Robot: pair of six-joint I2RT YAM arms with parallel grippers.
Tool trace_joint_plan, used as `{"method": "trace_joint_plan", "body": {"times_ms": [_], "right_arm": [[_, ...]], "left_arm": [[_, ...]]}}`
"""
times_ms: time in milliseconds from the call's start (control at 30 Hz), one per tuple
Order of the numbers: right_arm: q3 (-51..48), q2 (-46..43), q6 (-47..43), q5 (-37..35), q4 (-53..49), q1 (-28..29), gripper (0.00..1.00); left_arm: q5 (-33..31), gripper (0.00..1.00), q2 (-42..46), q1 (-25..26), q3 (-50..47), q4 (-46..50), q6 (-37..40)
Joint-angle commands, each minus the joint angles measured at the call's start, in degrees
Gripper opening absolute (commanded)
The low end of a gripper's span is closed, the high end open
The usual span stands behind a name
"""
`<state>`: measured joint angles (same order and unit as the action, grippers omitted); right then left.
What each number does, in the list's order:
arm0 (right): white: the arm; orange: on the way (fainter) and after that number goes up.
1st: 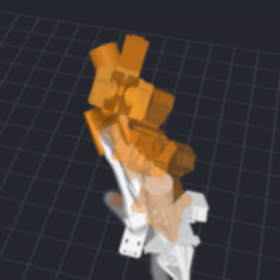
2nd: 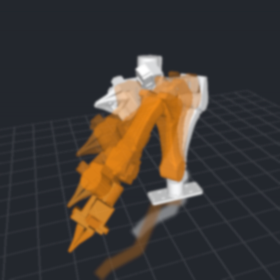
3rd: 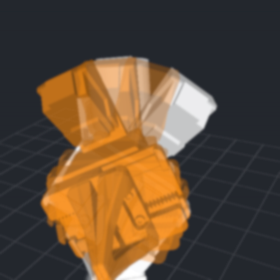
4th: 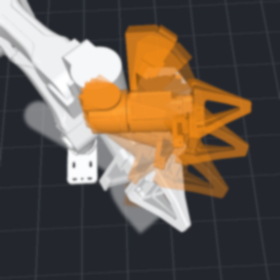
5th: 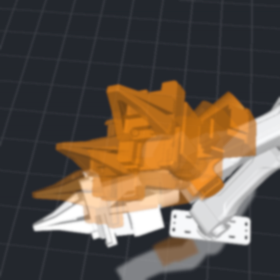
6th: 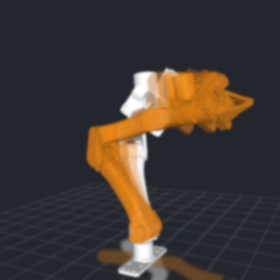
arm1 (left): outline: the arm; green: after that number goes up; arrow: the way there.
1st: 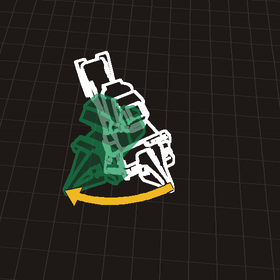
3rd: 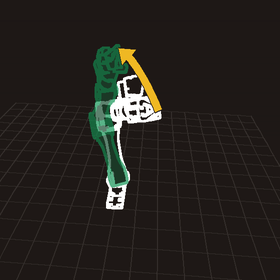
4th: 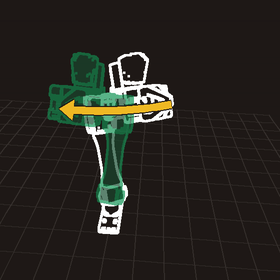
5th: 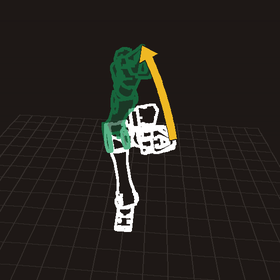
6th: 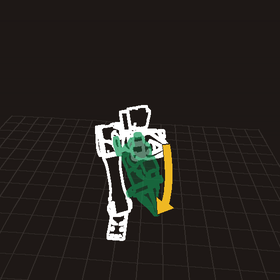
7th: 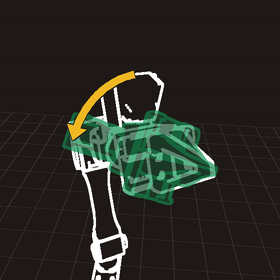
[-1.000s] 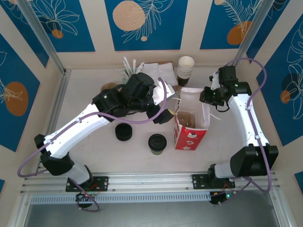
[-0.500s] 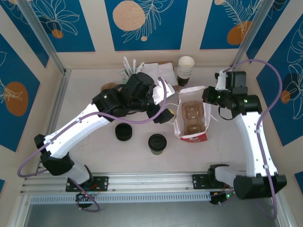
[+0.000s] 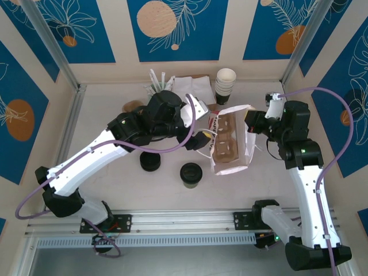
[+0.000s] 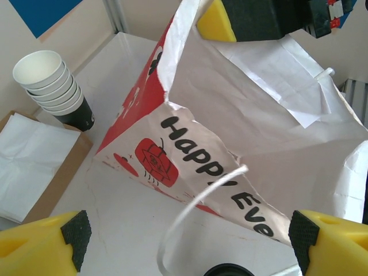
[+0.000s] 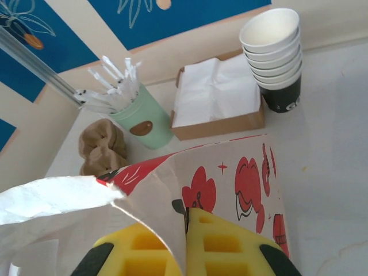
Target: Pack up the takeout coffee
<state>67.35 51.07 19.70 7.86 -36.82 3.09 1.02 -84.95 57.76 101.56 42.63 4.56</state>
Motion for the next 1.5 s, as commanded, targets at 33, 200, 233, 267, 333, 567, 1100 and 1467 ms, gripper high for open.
{"method": "trace_joint_plan", "body": {"times_ms": [33,200,233,267,333,567,1100,1467], "right_arm": [[-0.7,-1.1,-0.1,2.7,3.9,0.6,0.00],[-0.1,-0.7,1.3,1.6,2.1,0.6,0.00],[0.3,-0.5,1.8,1.6,1.5,0.6,0.00],[0.7,-0.2,2.5,1.4,0.7,0.6,0.00],[1.9,1.0,4.7,-0.1,-1.9,0.6,0.00],[3.9,5.1,8.2,-1.1,-7.0,0.3,0.00],[4.7,18.4,8.7,5.2,-7.1,-7.9,0.00],[6.3,19.6,8.2,5.6,-8.2,-10.2,0.38]], "left_arm": [[1.0,0.91,2.0,-0.5,-0.7,-1.3,-1.1],[0.8,0.91,2.2,-0.4,-0.5,-1.4,-1.3],[0.7,0.90,2.3,-0.5,-0.5,-1.4,-1.2],[0.6,0.90,2.3,-0.4,-0.5,-1.5,-1.3],[0.0,0.90,2.4,-0.5,-0.5,-1.5,-1.5],[-2.2,0.90,3.3,-0.4,-2.2,-2.3,-2.9],[-6.0,0.97,11.5,-0.5,-18.2,-7.4,-4.1],[-7.6,0.98,15.6,-0.2,-31.9,-12.2,-11.2]]}}
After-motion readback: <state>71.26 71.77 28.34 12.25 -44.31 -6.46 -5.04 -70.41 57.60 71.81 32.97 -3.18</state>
